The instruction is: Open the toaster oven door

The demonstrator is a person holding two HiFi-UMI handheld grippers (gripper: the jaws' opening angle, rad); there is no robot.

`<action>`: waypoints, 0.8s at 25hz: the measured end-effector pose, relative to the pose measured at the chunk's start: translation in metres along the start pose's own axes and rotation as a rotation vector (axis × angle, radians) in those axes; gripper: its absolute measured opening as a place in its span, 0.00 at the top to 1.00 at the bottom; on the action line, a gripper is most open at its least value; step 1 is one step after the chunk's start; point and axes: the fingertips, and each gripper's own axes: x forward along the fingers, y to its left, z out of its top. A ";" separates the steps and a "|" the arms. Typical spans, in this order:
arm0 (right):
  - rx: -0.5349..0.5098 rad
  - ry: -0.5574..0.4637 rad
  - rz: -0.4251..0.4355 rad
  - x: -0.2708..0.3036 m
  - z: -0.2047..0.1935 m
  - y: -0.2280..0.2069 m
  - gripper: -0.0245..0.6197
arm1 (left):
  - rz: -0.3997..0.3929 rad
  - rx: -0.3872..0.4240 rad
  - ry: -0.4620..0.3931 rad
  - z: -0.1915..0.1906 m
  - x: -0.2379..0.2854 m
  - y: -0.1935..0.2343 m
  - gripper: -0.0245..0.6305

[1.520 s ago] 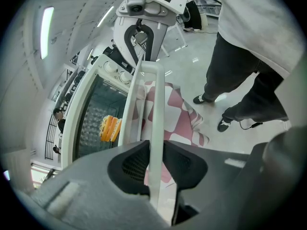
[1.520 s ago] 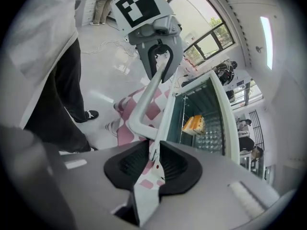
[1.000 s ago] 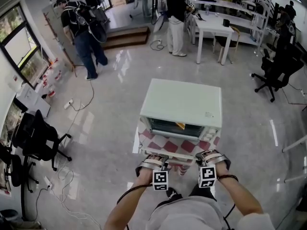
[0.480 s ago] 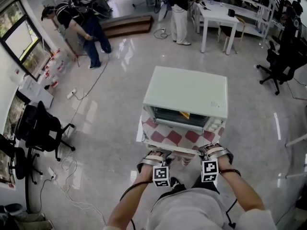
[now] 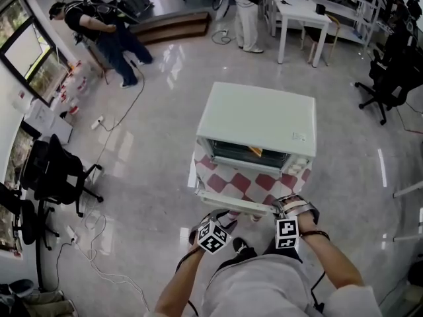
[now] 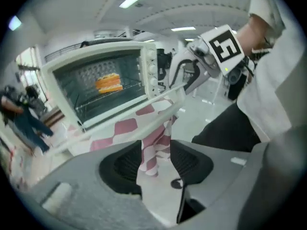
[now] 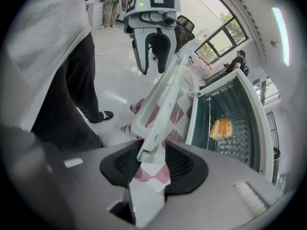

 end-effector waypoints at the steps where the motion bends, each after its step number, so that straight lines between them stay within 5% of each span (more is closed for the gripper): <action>1: -0.007 0.002 -0.009 0.001 0.000 0.000 0.74 | -0.016 -0.098 -0.030 -0.004 0.001 0.001 0.68; 4: -0.028 0.005 -0.032 0.003 0.001 0.002 0.74 | -0.068 -0.358 -0.144 -0.003 -0.004 0.004 0.69; 14: -0.021 0.008 0.002 0.017 0.004 0.018 0.68 | -0.194 -1.013 -0.565 0.015 -0.018 0.038 0.71; 17: -0.027 0.011 0.015 0.021 0.005 0.023 0.67 | -0.205 -1.130 -0.623 0.009 -0.017 0.044 0.71; 20: -0.034 0.010 0.022 0.026 0.006 0.025 0.65 | -0.208 -1.161 -0.620 0.009 -0.012 0.043 0.71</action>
